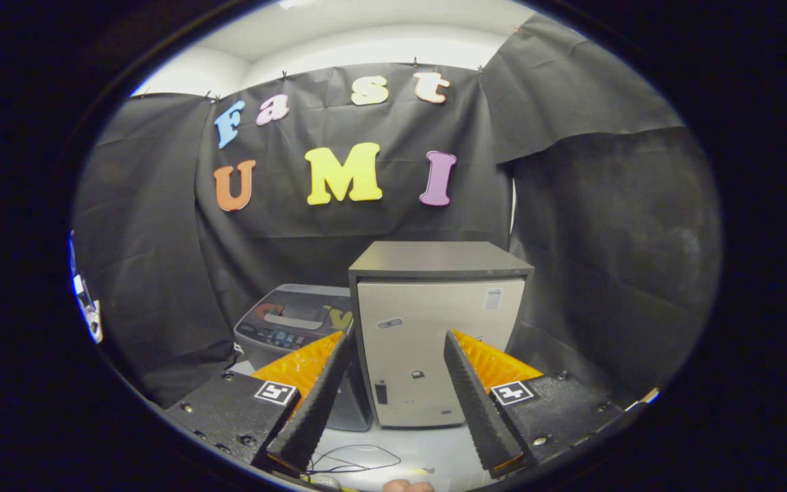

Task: Put the clothes into the washing machine and then close the washing machine lid.

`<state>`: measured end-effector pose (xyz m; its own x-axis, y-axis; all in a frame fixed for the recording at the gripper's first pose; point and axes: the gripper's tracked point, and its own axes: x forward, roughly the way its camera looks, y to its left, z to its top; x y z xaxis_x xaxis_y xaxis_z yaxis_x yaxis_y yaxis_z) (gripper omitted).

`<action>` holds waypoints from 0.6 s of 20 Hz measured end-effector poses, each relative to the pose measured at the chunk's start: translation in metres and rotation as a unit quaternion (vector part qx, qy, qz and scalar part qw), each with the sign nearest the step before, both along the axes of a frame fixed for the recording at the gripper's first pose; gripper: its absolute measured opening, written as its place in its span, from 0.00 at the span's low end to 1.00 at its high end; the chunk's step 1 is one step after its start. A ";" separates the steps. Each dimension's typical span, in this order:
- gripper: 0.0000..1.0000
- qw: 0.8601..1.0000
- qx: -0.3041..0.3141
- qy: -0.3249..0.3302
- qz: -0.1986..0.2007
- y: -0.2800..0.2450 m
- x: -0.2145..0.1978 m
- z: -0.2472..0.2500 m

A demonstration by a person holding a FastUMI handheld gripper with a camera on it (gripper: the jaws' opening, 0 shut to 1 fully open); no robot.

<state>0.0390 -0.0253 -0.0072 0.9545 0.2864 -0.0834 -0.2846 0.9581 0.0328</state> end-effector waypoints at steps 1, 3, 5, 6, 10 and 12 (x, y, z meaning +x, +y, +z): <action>0.89 1.000 -0.003 -0.003 0.001 0.001 0.001 0.002; 0.89 1.000 -0.003 -0.006 0.002 0.000 0.003 0.003; 0.89 1.000 -0.004 -0.006 0.004 0.000 0.003 0.003; 0.89 1.000 -0.004 -0.007 0.003 0.000 0.004 0.005; 0.89 1.000 -0.002 -0.007 -0.002 -0.003 0.007 0.006; 0.89 1.000 -0.001 -0.007 -0.005 -0.005 0.008 0.007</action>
<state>0.0465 -0.0306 -0.0006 0.9582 0.2769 -0.0716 -0.2757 0.9609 0.0264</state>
